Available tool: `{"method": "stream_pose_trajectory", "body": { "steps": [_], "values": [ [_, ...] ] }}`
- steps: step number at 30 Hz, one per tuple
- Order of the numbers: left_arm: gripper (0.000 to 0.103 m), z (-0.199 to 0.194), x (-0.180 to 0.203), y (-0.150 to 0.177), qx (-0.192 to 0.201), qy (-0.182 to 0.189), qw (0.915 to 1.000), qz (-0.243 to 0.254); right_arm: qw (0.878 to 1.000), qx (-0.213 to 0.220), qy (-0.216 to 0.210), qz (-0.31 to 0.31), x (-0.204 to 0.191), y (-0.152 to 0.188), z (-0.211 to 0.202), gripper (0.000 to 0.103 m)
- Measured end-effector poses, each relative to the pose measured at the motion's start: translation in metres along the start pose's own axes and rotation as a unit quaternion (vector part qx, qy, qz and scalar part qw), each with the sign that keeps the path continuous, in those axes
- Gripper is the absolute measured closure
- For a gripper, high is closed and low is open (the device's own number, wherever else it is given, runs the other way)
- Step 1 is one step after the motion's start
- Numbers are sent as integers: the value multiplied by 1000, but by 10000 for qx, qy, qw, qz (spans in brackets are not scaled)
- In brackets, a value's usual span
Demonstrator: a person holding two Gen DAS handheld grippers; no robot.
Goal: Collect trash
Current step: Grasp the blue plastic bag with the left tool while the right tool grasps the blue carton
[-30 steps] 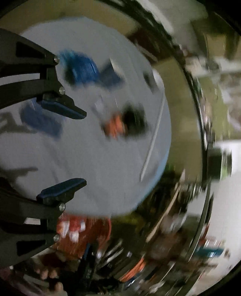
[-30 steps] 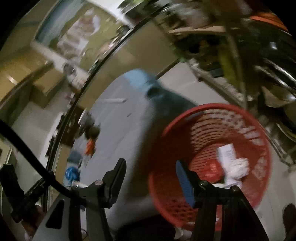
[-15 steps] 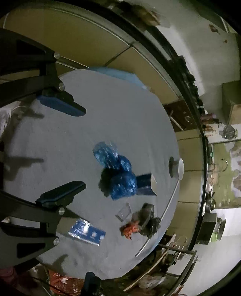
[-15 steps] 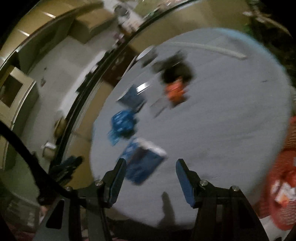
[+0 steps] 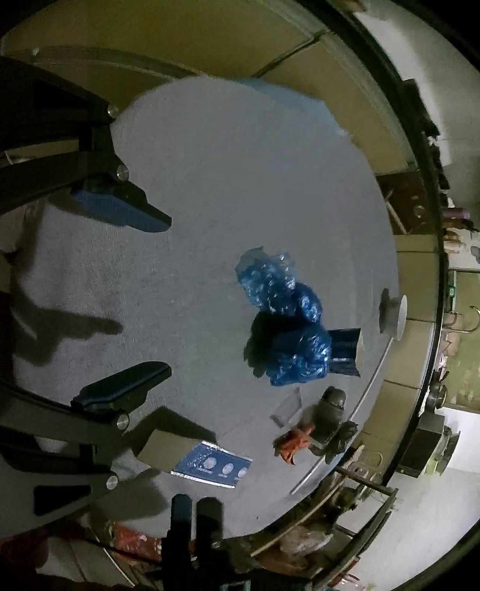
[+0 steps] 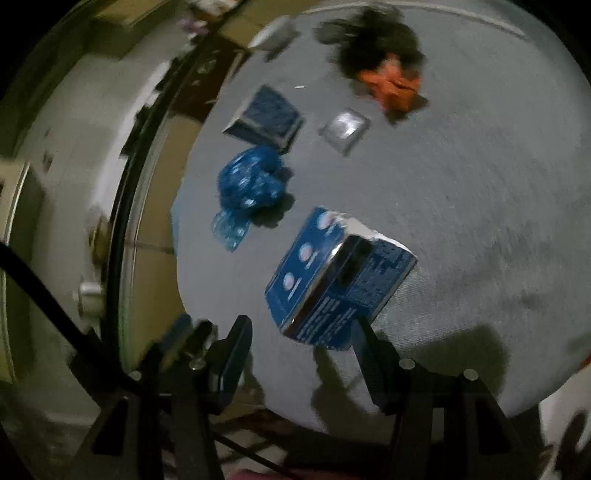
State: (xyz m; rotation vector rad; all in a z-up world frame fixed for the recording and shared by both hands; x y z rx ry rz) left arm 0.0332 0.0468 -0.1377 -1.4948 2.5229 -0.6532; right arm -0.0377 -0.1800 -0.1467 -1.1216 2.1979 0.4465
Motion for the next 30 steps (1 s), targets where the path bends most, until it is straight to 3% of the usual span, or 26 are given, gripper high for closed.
{"method": "stream_pose_trajectory", "body": {
  "steps": [3,5,7,9,12,15,19,21,25,27,30],
  "values": [
    [30,14,9,-8,-90,460,9988,132,9997,7,44,243,4,-5,1,43],
    [30,29,19,-15,-186,484,9983,282,9994,3,2,347,7,-6,1,43],
    [30,41,34,-19,-262,815,9941,660,9985,24,-131,536,13,-5,0,43],
    [30,56,50,-18,-577,1151,9876,896,9972,35,-184,722,20,-8,0,43],
    [30,56,78,-18,-488,1424,9801,1293,9961,5,-240,844,26,-12,1,43],
    [30,52,98,-24,-373,1620,9769,1346,9959,29,13,904,31,-17,0,40],
    [30,46,79,-30,-278,1526,9828,1004,9955,281,281,862,34,-27,-19,40],
    [30,37,55,-30,-165,1159,9898,808,9961,314,383,729,29,-30,-23,40],
    [30,16,3,-38,124,439,9983,373,9944,406,968,-124,-8,-31,-19,40],
    [30,9,-22,-50,222,199,9995,46,9883,399,1418,-400,-18,-28,-10,40],
    [29,5,-38,-75,320,22,9992,-231,9644,379,2447,-930,-29,-22,13,40]
  ]
}}
Point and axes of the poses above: each gripper's, at about its wrist camera, not at the fingertips, and z roughly the way its jaws point, x to its right, y to its underside, the point moved 2 cm from there along z, roughly the way its jaws point, and after that the axes turned 7 degrees about -x, right-handed, at the moved point
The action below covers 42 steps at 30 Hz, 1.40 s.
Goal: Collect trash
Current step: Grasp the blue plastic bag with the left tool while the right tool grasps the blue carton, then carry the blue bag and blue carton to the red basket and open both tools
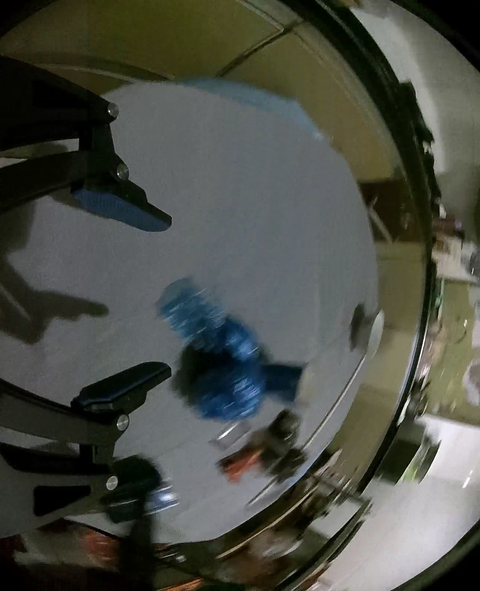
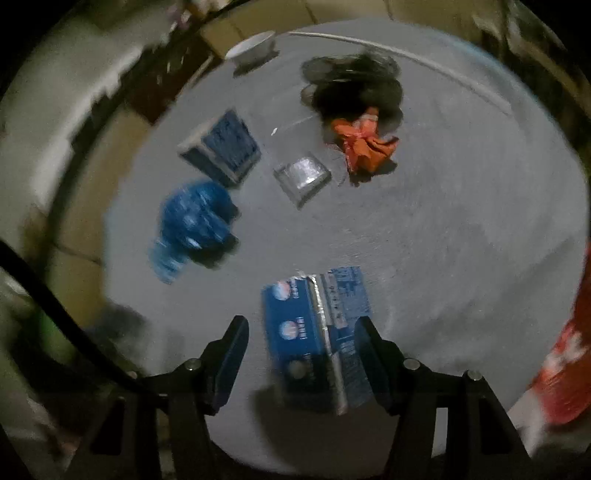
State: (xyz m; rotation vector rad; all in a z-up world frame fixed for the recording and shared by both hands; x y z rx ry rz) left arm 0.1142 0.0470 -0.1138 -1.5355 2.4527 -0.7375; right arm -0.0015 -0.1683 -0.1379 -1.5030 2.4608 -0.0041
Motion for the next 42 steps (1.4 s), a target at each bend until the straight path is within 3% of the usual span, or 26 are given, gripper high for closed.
{"method": "stream_pose_trajectory", "body": {
  "steps": [3,8,12,16,20,22,24,25,35,42],
  "values": [
    [29,8,11,-24,-48,62,10000,-18,9998,36,153,-111,1,6,12,38],
    [29,21,46,-53,-166,285,9993,186,9994,246,225,-97,21,9,5,56],
    [29,40,70,-67,-326,379,9986,141,9996,212,-123,157,40,15,0,59],
    [29,62,96,-71,-465,71,9981,409,9988,265,-296,297,53,23,-7,59],
    [29,96,112,-70,-974,-597,9910,705,9972,483,-355,440,66,26,-24,59],
    [29,103,118,-70,-928,-850,9885,837,9959,680,-296,516,79,28,-39,59],
    [40,106,122,-70,-912,-979,9872,872,9943,808,-305,626,92,32,-50,59],
    [40,107,122,-70,-900,-996,9872,857,9927,876,-368,743,102,35,-56,59],
    [47,77,126,-48,-573,-918,9924,589,9823,1307,-846,1043,138,57,-79,59],
    [47,-7,160,-15,82,-852,9924,885,9735,1662,-1117,1105,155,70,-91,59]
  ]
}}
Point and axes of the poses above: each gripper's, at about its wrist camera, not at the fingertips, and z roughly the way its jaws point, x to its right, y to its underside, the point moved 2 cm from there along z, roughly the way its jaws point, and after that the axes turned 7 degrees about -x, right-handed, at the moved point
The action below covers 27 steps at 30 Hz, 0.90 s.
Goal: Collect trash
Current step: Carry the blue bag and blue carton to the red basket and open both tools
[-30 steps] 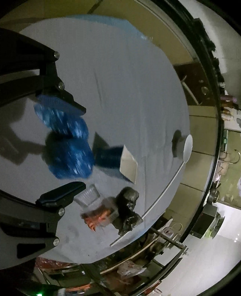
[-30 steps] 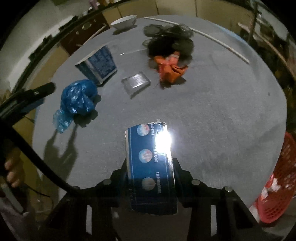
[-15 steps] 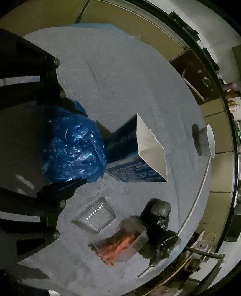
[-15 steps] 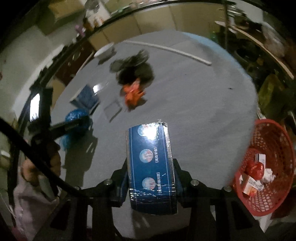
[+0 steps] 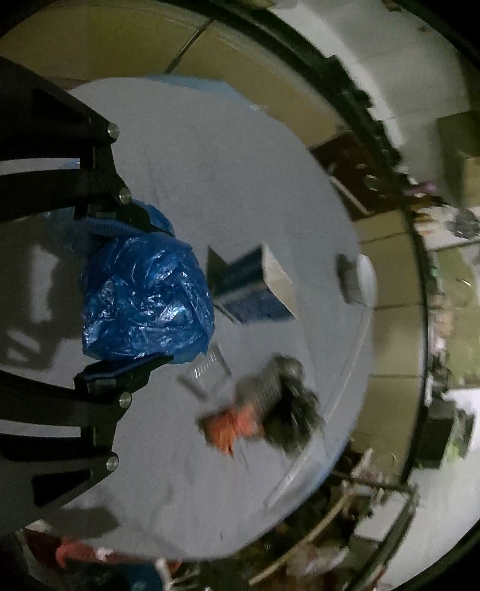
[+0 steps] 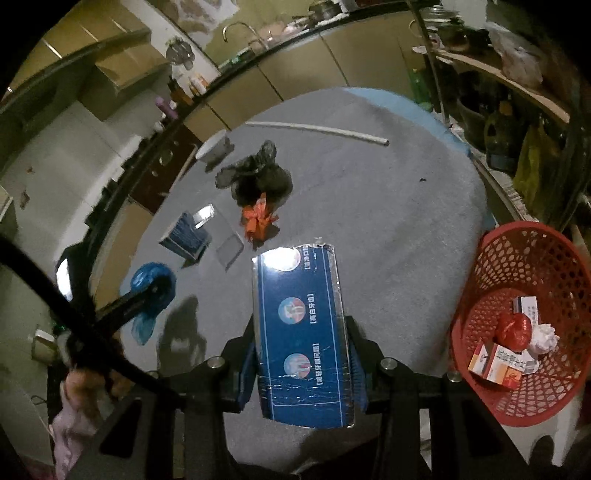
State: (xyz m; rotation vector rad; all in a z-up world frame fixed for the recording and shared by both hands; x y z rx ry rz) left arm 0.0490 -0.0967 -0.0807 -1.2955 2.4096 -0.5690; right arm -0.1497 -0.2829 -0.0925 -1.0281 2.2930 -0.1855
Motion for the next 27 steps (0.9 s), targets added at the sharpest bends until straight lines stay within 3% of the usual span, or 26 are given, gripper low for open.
{"method": "stream_pose_trajectory", "body": {
  "steps": [6,17,20,27],
  "values": [
    [47,-68,56,-2,605,494,9956,515,9979,633,125,11,20,-2,-34,59],
    [47,-134,165,-13,1186,1643,9692,1400,9840,1466,115,1002,108,-11,-100,59],
    [47,-133,184,-7,1140,1787,9643,1586,9782,1762,123,1092,122,-13,-117,59],
    [47,-123,216,11,765,2334,9503,1914,9667,1880,-62,1737,178,1,-127,59]
  ]
}}
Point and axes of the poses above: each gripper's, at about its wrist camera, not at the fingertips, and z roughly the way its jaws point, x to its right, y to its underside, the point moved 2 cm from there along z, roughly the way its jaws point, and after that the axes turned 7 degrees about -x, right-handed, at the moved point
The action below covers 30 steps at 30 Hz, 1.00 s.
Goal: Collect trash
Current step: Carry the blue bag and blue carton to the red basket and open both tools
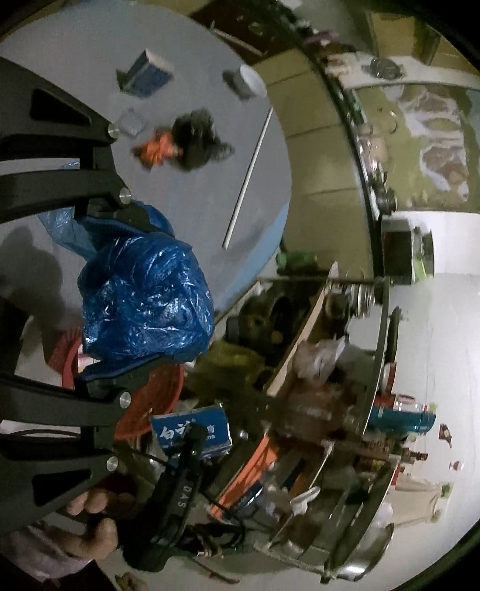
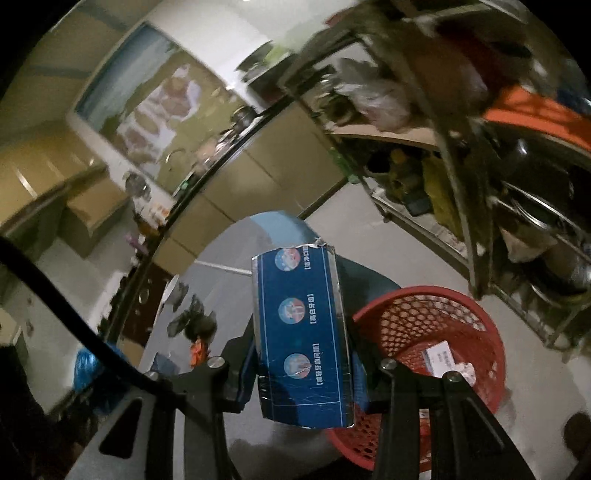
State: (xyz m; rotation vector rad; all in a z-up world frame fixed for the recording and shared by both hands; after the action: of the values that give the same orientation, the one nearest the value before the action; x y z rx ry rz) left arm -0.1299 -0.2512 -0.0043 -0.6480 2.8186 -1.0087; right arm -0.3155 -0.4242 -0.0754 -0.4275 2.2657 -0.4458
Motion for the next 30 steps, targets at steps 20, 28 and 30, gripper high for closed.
{"method": "stream_pose_trajectory", "body": {
  "steps": [20,28,30],
  "values": [
    [45,115,59,-4,-897,913,9908,436,9931,-454,25,1076,95,2,34,54],
    [36,154,79,-1,-1215,522,9881,783,9871,-733,165,1416,133,3,53,47],
    [34,154,76,-2,-1228,542,9885,703,9872,-784,216,1374,134,0,56,47]
  ]
}}
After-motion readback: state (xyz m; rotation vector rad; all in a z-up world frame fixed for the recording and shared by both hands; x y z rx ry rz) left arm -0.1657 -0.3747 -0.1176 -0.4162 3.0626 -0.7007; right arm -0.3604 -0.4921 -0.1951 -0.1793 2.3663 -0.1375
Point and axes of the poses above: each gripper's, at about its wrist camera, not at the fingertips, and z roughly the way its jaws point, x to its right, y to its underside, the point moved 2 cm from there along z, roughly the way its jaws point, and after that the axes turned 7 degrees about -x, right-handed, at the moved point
